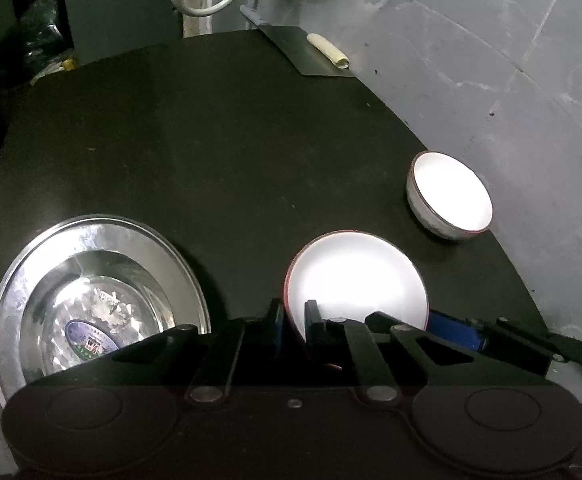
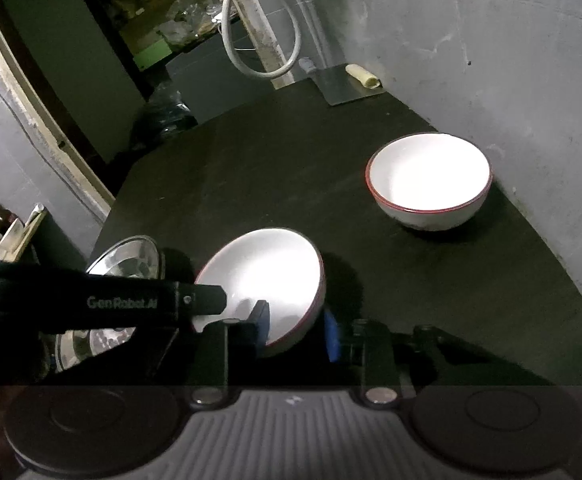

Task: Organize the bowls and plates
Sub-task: 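Close both grippers on the rim of a red-rimmed white bowl, then carry the white bowl with both grippers and lower it into the steel bowl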

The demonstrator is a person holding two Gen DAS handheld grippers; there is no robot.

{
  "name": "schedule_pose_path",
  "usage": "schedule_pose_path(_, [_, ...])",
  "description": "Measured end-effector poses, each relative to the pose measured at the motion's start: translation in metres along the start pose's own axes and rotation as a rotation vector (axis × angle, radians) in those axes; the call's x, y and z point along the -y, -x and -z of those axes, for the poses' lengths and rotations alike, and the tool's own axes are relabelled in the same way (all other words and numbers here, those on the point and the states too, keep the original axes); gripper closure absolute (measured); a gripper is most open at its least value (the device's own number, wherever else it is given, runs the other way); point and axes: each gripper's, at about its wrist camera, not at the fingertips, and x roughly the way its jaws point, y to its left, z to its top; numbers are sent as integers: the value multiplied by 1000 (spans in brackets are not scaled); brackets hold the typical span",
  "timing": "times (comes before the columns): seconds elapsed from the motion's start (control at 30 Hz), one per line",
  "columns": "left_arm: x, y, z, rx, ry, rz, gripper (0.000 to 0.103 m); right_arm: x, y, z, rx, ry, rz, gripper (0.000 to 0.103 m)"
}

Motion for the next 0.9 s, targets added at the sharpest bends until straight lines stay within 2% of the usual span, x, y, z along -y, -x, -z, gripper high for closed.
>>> schedule_pose_path(0.17, [-3, 7, 5, 12, 6, 31, 94, 3, 8, 1, 18, -25, -5, 78])
schedule_pose_path(0.37, [-7, 34, 13, 87, -10, 83, 94, -12, 35, 5, 93, 8, 8, 78])
schedule_pose_path(0.63, [-27, 91, 37, 185, 5, 160, 94, -51, 84, 16, 171, 81, -5, 78])
schedule_pose_path(0.9, [-50, 127, 73, 224, 21, 204, 94, -99, 112, 44, 164, 131, 26, 78])
